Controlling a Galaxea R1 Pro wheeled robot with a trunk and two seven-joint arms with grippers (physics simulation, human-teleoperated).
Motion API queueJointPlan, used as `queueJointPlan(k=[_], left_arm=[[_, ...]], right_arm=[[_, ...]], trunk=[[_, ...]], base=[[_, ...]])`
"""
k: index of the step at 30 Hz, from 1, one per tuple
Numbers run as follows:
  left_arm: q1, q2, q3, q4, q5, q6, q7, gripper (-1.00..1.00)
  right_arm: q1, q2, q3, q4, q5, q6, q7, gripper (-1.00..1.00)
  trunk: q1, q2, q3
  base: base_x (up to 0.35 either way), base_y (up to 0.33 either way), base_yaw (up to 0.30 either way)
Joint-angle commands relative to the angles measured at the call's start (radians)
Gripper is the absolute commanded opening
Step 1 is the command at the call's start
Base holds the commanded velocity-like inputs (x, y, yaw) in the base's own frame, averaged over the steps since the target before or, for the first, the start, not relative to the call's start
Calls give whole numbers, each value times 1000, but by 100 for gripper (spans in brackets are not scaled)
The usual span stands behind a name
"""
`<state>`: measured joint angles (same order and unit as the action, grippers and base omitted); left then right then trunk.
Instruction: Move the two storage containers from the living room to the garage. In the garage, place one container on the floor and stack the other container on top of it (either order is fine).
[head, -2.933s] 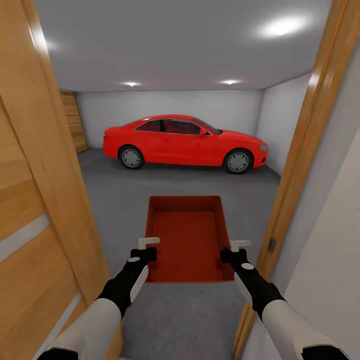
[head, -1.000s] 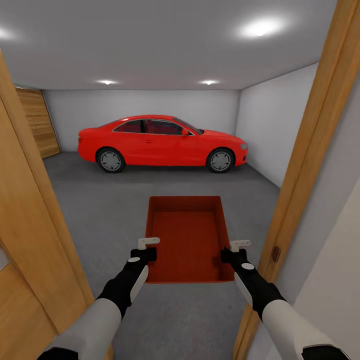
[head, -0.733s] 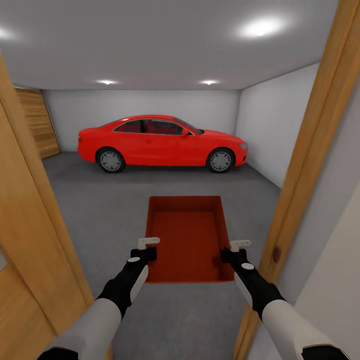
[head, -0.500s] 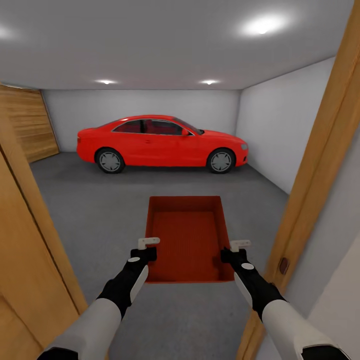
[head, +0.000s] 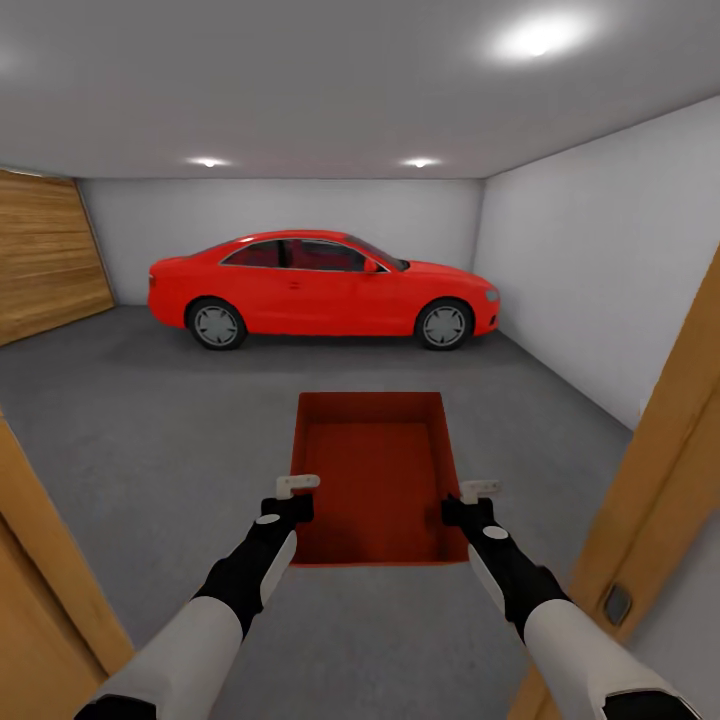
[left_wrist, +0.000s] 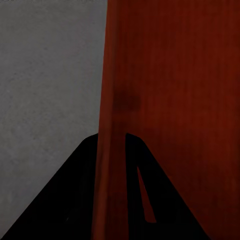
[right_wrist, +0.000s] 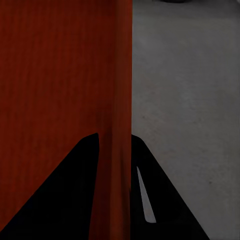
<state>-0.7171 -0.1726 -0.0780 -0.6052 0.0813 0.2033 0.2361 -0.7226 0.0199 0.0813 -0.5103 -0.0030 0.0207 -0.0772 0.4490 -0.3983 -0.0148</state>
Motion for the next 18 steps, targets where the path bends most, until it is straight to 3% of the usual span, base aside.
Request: queueJointPlan(k=[1,18], left_arm=[[-1,-1,-3,-51,11,4,8,-100],[-1,-1,-4,-53,11,4,8,-100]], right_arm=[[0,0,1,2,-2,2,-4,-100],[0,0,1,2,-2,2,-4,-100]], trunk=[[1,-2,-2],[1,-2,-2]], base=[[251,0,0],[102,60,0]])
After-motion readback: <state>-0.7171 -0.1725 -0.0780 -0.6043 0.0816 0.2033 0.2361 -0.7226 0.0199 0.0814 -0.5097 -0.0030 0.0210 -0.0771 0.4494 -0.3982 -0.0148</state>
